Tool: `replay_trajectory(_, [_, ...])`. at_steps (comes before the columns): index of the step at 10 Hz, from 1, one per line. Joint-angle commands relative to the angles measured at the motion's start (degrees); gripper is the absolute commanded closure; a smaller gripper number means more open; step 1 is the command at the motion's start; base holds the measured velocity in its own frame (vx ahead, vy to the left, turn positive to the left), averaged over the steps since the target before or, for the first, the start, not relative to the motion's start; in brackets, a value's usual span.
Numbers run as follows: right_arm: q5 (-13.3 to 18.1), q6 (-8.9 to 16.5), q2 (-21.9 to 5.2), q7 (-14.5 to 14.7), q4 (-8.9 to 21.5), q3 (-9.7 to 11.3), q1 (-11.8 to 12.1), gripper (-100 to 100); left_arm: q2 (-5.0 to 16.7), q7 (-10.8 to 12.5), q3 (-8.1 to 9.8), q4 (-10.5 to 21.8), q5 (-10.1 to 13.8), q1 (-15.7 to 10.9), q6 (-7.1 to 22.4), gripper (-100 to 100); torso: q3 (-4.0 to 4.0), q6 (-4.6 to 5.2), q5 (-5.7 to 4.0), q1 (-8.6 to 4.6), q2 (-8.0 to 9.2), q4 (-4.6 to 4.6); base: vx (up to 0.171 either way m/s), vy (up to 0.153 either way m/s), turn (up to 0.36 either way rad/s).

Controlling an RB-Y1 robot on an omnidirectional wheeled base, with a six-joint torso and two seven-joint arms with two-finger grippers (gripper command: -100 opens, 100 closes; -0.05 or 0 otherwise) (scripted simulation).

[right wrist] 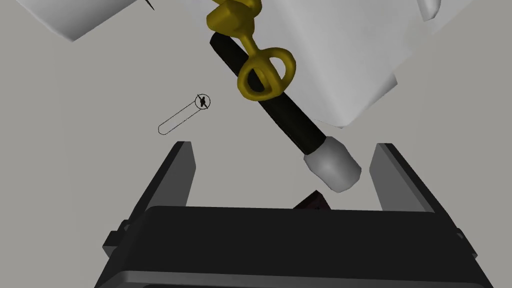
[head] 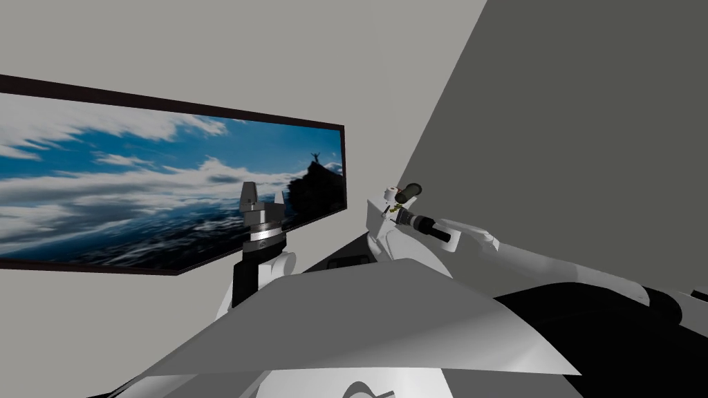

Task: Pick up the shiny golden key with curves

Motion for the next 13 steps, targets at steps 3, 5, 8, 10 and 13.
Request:
replay_trajectory(3, [0.33, 2.05, -3.37, 4.94, 1.17, 0.55, 0.54, -100, 0.0, 0.0, 0.0, 0.0, 0.0, 0.0, 0.0, 0, -0.01, 0.0, 0.01, 0.04, -0.01, 0.0, 0.018, 0.032, 0.036])
replay_trajectory(5, [0.48, 3.46, -5.62, 7.56, 1.65, 0.83, 0.97, -100, 0.0, 0.0, 0.0, 0.0, 0.0, 0.0, 0.0, 0, 0.01, 0.01, 0.01, 0.03, 0.02, 0.0, 0.013, 0.028, 0.039])
replay_trajectory(8, [0.77, 6.1, -9.84, 12.31, 2.47, 1.35, 1.8, -100, 0.0, 0.0, 0.0, 0.0, 0.0, 0.0, 0.0, 0, 0.01, 0.01, -0.01, -0.01, 0.02, 0.0, 0.015, 0.026, 0.045])
replay_trajectory(10, [0.9, 7.3, -11.79, 14.7, 2.8, 1.61, 2.2, -100, 0.0, 0.0, 0.0, 0.0, 0.0, 0.0, 0.0, 0, 0.0, 0.0, 0.0, 0.05, 0.0, 0.0, 0.02, 0.035, 0.046])
replay_trajectory(13, [1.14, 9.38, -15.31, 18.66, 3.31, 2.1, 2.93, -100, 0.0, 0.0, 0.0, 0.0, 0.0, 0.0, 0.0, 0, -0.01, 0.01, 0.01, 0.03, -0.01, 0.0, 0.018, 0.027, 0.037])
